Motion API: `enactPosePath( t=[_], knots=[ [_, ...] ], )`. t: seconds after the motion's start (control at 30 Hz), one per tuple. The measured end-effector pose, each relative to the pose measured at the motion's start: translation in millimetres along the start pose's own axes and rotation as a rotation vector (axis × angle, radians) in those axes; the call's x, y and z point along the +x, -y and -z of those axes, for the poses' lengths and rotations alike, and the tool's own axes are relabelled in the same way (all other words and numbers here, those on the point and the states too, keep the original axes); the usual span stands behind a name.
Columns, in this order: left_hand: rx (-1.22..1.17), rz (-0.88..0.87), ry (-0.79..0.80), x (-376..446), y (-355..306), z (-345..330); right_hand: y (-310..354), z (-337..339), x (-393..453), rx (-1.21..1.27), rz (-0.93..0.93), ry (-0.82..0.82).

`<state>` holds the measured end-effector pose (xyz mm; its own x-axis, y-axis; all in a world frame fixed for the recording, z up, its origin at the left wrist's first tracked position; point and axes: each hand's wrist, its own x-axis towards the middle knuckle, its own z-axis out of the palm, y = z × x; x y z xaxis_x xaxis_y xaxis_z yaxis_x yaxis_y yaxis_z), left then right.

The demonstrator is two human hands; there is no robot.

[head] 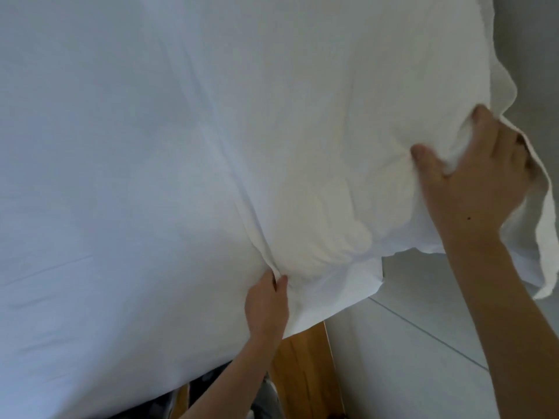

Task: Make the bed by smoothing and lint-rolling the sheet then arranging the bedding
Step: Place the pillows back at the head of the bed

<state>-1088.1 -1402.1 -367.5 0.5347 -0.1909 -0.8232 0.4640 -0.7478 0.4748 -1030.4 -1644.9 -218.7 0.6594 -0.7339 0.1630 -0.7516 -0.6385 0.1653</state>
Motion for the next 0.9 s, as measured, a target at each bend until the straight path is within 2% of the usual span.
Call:
enactPosePath(
  t=[0.17,0.27,0.4,0.47,0.53,0.6,0.67,0.8,0.9],
  knots=[
    [0.204,-0.069,-0.112,-11,40,38,3,21,23,0.024,-0.052,0.192],
    [0.242,-0.010,-0.151,-10,53,54,5,28,15,0.166,-0.067,0.203],
    [0.328,-0.037,0.029,3,50,63,-3,16,-3,0.193,-0.195,0.196],
    [0.380,-0.062,0.133,8,46,64,-4,10,-6,0.165,-0.219,0.138],
    [0.413,-0.063,0.233,15,43,65,4,7,-7,0.194,-0.157,0.016],
    [0.442,-0.055,0.324,20,40,65,19,2,-2,0.235,0.020,-0.128],
    [0.465,-0.059,0.373,21,39,64,38,-2,9,0.254,0.164,-0.197],
    [0.555,-0.074,0.314,16,42,65,86,1,47,0.279,0.276,-0.172],
    [0.617,-0.060,0.256,25,48,73,106,-8,76,0.108,0.362,-0.097]
  ],
)
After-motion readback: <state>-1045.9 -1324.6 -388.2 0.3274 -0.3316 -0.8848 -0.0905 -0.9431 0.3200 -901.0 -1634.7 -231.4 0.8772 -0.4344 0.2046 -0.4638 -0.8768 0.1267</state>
